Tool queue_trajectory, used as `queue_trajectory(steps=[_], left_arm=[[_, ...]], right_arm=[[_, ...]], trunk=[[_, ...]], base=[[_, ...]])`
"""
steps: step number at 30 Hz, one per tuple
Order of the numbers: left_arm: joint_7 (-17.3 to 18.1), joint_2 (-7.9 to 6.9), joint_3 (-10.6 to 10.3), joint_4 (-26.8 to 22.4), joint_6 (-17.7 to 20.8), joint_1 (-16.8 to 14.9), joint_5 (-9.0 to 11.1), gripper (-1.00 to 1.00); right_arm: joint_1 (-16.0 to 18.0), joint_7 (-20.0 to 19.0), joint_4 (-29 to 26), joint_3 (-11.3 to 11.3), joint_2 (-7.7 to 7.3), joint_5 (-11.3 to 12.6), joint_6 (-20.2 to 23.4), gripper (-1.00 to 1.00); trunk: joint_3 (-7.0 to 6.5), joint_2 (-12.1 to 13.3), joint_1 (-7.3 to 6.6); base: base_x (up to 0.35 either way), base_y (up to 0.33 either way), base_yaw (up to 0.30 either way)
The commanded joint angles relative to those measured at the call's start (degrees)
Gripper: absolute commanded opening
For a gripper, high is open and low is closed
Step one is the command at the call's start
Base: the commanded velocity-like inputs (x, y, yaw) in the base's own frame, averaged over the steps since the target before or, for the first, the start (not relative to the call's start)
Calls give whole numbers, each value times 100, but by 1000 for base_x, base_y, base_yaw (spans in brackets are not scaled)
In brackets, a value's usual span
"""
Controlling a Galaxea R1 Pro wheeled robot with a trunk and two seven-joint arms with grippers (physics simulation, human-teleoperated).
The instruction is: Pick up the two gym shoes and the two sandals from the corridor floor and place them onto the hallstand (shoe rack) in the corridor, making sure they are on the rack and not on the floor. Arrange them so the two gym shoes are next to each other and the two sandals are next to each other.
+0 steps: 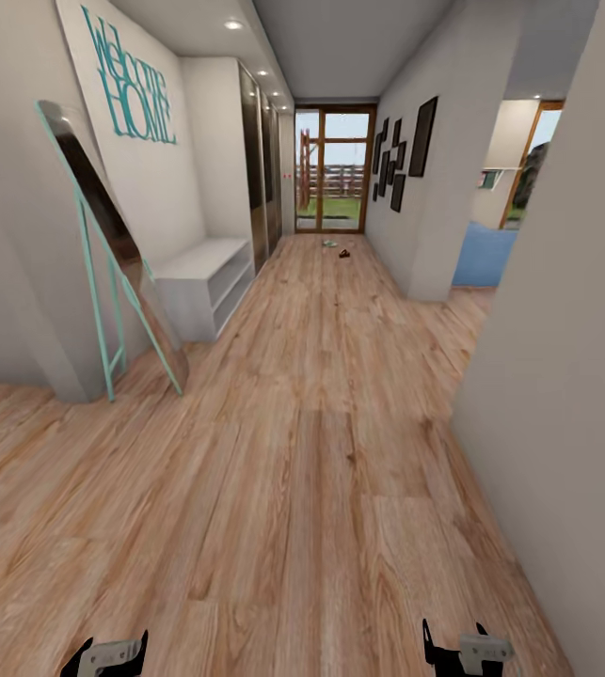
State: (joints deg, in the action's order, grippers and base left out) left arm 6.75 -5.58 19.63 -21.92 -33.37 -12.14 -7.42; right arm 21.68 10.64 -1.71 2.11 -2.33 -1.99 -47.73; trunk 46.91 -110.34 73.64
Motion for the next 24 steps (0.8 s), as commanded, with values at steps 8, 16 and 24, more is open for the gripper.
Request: queue_trajectory(steps=[8,16,24], left_arm=[[28,4,49,3,-14,-4,-57,100],[28,4,49,3,-12,-6,-57,100],[28,4,49,3,-12,-3,-57,100]], right_arm=[[3,39,4,26,-10,-30,-8,100],[3,43,6,26,-9,-30,-8,100],[3,46,6,26,-5,-30,-8,100]], trunk=[[5,-2,3],[5,-2,3],[5,-2,3]], base=[[337,0,0],[337,0,0],[337,0,0]])
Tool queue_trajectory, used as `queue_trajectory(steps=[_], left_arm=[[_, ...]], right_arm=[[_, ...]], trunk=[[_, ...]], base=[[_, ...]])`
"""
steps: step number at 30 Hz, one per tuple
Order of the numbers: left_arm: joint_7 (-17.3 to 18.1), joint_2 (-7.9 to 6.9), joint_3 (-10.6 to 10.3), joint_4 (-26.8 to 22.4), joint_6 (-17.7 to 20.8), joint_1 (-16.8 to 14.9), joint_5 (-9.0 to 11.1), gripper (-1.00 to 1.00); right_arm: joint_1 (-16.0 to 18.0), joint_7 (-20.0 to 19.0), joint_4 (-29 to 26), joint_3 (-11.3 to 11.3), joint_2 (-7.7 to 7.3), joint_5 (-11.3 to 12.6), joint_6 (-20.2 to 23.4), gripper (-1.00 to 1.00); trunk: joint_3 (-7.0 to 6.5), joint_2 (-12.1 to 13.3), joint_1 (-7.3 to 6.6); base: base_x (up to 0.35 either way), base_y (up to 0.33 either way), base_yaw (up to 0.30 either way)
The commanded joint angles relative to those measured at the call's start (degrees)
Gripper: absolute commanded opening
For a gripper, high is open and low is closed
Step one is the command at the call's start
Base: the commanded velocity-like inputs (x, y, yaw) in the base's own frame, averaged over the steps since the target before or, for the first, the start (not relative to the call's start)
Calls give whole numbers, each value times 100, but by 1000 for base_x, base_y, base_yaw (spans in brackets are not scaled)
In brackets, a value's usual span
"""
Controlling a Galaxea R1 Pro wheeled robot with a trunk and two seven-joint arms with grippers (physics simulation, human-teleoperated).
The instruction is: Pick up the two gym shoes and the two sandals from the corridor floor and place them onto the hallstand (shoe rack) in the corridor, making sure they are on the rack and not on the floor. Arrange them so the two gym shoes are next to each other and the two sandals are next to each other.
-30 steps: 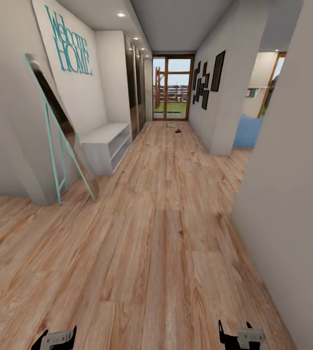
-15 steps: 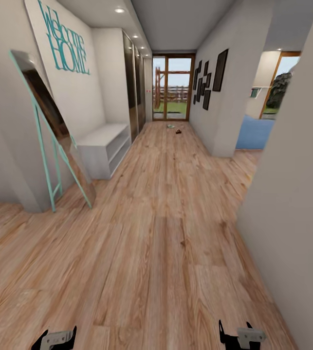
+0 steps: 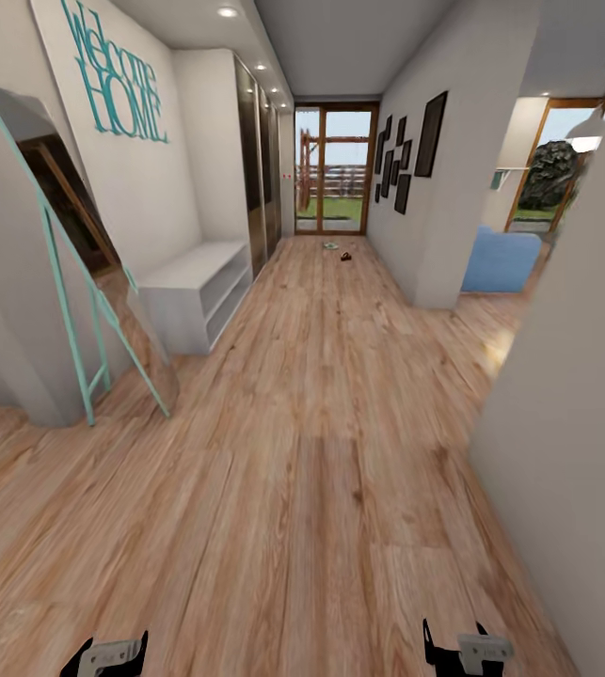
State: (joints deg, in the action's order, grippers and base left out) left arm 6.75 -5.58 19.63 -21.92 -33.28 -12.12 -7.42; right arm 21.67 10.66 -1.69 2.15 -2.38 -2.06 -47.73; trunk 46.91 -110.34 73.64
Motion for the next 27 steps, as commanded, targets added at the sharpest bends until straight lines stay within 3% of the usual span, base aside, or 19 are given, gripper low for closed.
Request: queue_trajectory(steps=[1,27], left_arm=[[28,4,49,3,-21,-6,-57,100],[28,4,50,3,-12,-8,-43,100]], right_arm=[[3,43,3,23,0,-23,-8,100],[3,25,2,30,6,-29,-8,100]], trunk=[[5,-2,3],[5,-2,3]], base=[[337,0,0],[337,0,0]])
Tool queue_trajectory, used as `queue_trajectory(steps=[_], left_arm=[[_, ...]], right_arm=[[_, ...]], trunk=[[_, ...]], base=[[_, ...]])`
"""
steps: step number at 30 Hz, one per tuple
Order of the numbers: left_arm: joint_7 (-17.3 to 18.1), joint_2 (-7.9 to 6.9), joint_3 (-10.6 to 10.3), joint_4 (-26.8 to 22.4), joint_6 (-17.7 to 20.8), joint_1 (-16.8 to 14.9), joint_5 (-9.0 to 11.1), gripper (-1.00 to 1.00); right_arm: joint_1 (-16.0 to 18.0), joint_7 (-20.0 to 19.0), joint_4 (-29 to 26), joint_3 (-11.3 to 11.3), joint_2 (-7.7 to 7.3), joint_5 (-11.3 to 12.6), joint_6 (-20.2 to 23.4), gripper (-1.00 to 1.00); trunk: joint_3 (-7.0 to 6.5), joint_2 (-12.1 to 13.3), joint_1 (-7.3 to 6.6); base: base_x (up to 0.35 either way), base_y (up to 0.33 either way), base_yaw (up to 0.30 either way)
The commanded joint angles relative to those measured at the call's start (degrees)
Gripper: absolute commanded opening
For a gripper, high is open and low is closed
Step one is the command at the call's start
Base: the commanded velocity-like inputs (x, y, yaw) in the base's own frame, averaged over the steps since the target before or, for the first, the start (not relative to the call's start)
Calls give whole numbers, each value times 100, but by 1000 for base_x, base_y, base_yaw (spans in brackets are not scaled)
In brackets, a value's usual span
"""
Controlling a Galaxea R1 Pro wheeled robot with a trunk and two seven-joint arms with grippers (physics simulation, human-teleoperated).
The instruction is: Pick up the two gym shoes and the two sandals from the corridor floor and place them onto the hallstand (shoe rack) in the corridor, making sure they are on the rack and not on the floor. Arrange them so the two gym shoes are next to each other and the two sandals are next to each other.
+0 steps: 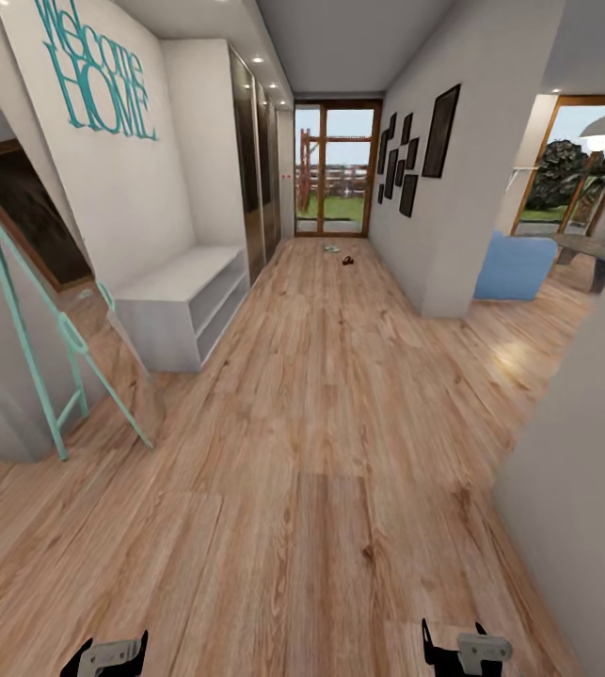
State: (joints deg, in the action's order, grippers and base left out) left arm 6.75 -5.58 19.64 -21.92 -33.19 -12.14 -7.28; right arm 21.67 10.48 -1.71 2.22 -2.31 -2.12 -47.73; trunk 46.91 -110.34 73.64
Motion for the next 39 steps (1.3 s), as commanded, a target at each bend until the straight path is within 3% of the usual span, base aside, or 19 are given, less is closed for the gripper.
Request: queue_trajectory(steps=[1,24,39], left_arm=[[29,4,49,3,-21,-6,-59,100],[22,4,71,3,-18,-6,-54,100],[20,4,75,3,-21,-7,-37,100]], right_arm=[[3,44,4,23,0,-24,-8,100],[3,51,6,24,3,-26,-8,100],[3,51,4,24,4,-26,-8,100]], trunk=[[5,-2,3],[5,-2,3],[5,-2,3]], base=[[337,0,0],[337,0,-9],[337,0,-243]])
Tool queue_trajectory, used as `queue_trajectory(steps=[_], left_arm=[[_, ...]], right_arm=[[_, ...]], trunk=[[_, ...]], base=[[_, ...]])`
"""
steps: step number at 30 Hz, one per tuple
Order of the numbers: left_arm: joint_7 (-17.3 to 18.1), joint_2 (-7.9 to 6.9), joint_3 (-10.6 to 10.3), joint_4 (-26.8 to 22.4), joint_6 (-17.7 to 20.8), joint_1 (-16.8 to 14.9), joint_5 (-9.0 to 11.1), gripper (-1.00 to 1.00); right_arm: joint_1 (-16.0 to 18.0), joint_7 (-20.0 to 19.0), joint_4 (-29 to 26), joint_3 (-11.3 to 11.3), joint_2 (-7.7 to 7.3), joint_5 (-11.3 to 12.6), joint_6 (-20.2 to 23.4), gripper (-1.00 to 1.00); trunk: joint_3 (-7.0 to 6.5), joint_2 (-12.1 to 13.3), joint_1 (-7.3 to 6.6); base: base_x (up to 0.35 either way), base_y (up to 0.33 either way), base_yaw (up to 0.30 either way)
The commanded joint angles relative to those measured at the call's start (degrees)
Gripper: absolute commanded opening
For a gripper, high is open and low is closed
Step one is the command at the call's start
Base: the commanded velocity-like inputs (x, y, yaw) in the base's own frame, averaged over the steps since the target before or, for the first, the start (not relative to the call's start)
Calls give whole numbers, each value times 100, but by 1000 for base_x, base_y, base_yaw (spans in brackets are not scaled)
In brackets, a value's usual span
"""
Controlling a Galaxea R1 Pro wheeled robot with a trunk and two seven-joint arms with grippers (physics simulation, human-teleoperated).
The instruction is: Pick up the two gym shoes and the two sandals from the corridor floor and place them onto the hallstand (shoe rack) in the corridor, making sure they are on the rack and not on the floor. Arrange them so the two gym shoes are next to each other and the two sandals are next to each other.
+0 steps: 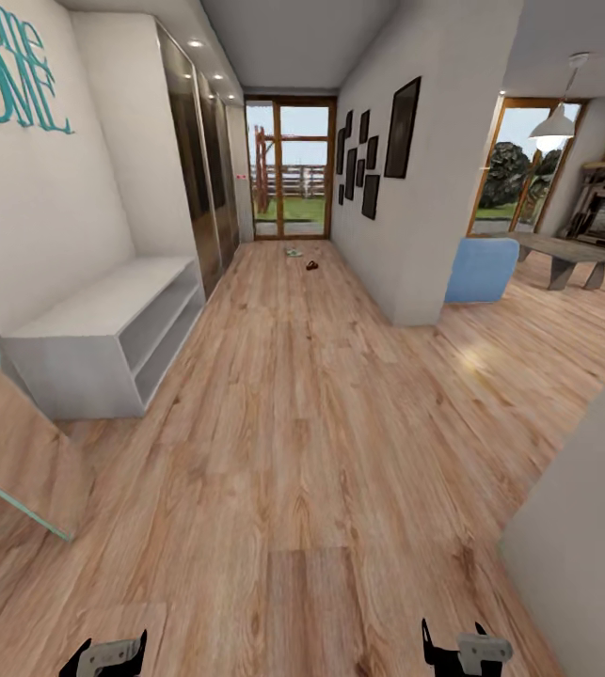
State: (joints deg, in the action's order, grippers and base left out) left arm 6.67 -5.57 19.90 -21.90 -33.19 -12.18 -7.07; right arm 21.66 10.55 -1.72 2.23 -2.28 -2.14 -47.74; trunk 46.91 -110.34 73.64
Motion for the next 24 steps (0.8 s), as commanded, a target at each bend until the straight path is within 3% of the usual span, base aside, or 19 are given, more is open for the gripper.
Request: queue_trajectory(steps=[1,9,24], left_arm=[[28,3,49,2,-20,-2,-57,100],[30,3,49,0,-26,-2,-57,100],[27,3,45,-4,-33,-2,-65,100]], right_arm=[[5,43,5,23,0,-24,-8,100],[5,43,5,23,-1,-24,-8,100],[5,43,5,23,0,-24,-8,100]], trunk=[[5,-2,3],[5,-2,3],[5,-2,3]], base=[[337,0,-253],[337,0,-125],[337,0,-11]])
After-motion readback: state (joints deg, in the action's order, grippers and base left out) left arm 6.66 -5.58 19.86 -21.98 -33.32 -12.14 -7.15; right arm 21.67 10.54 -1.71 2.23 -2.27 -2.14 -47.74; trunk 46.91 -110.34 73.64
